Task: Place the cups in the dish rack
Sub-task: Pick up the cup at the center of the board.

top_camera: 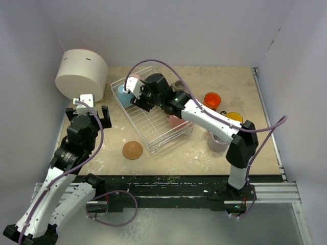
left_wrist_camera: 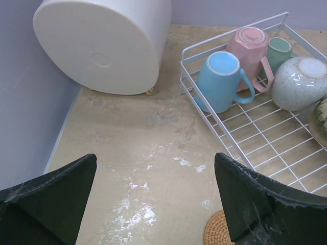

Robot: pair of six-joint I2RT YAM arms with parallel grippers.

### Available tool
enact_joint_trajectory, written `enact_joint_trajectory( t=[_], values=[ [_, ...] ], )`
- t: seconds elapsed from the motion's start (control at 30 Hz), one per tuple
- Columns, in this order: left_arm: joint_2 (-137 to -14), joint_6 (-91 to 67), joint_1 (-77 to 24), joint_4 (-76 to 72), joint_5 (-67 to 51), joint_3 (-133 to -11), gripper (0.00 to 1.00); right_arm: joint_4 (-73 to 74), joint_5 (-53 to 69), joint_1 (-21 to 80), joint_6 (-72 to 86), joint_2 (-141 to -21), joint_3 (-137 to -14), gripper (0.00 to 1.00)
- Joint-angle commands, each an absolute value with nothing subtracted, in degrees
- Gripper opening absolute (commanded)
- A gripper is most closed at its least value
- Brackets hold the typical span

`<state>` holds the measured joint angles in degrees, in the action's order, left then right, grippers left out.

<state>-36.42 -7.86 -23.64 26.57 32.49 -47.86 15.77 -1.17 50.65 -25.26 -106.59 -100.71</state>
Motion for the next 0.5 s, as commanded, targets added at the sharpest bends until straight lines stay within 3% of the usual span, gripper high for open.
enact_joint_trajectory(
  t=[0.0, 0.3, 0.47],
  values=[
    [-35.96, -7.05, -23.19, 23.69, 31.44, -47.57, 0.99, 16.28, 4.91, 47.48, -28.35, -100.47, -98.64, 0.6],
    [-36.02, -6.94, -23.13, 23.39, 30.06, -47.46, 0.99, 11.66, 28.99, 29.35, -22.16, -86.55, -89.13, 0.69],
    [-36.04, -6.72, -23.19, 23.19, 28.55, -47.37, 0.99, -1.33, 41.17, 15.19, -11.37, -76.65, -76.63, 0.74]
  ],
)
